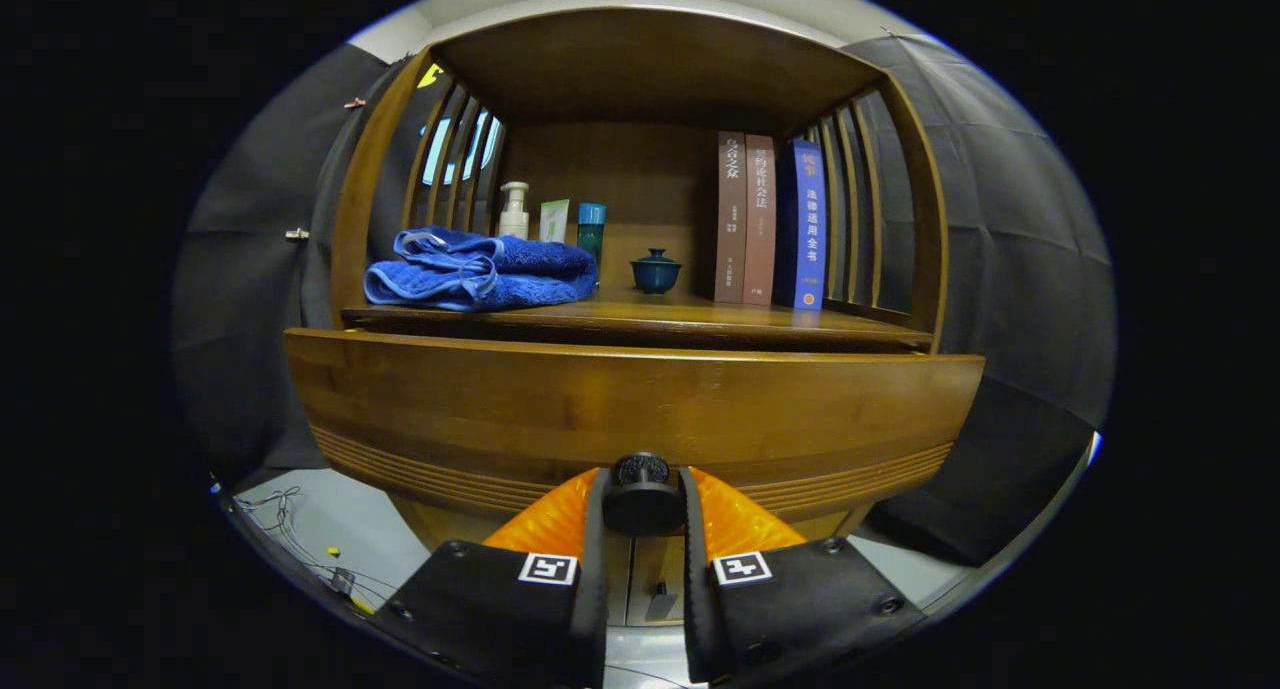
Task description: Pull open the drawer, take out the items inside it, and place them on the countertop above the cabinet.
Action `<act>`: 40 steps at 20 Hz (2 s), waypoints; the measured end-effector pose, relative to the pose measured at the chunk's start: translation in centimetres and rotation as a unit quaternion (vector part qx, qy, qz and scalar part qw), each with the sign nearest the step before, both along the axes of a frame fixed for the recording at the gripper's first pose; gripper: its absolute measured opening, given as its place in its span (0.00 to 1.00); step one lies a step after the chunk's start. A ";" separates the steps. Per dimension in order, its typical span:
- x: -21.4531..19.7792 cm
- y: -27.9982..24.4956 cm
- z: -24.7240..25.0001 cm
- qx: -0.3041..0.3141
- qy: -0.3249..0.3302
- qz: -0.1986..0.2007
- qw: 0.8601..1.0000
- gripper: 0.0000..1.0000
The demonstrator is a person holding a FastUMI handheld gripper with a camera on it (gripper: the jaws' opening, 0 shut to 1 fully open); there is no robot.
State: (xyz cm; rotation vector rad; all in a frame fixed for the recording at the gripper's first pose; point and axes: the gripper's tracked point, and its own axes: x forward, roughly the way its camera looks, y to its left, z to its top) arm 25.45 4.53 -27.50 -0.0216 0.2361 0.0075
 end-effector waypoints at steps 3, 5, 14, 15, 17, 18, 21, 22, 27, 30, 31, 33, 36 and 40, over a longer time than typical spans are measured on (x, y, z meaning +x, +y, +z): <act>-3.2 -0.2 0.3 0.004 0.001 -0.001 1.000 0.35; -4.6 -0.3 0.3 0.003 0.002 0.001 1.000 0.35; -9.1 -0.5 0.0 0.007 0.009 -0.001 1.000 0.35; -9.2 -0.4 -0.1 0.002 0.011 -0.001 1.000 0.35; -9.4 -0.5 -0.1 -0.005 0.011 -0.005 1.000 0.35; -9.4 -0.4 0.0 -0.003 0.010 -0.008 1.000 0.35; -9.8 0.2 0.3 0.020 0.019 0.000 1.000 0.56; -10.4 0.6 1.5 0.033 0.008 0.010 0.999 0.66; -13.2 -1.8 9.2 0.006 -0.037 -0.009 0.999 0.99; -12.2 -2.5 12.2 -0.035 -0.006 -0.017 0.999 0.99; -11.6 -2.7 12.8 -0.055 0.014 -0.020 0.998 0.99; -9.6 -1.9 14.2 -0.068 0.035 -0.009 0.997 0.99; -6.0 -0.1 15.0 -0.045 0.056 0.006 0.997 0.98; -1.8 -0.1 12.7 -0.052 0.133 -0.011 0.990 0.98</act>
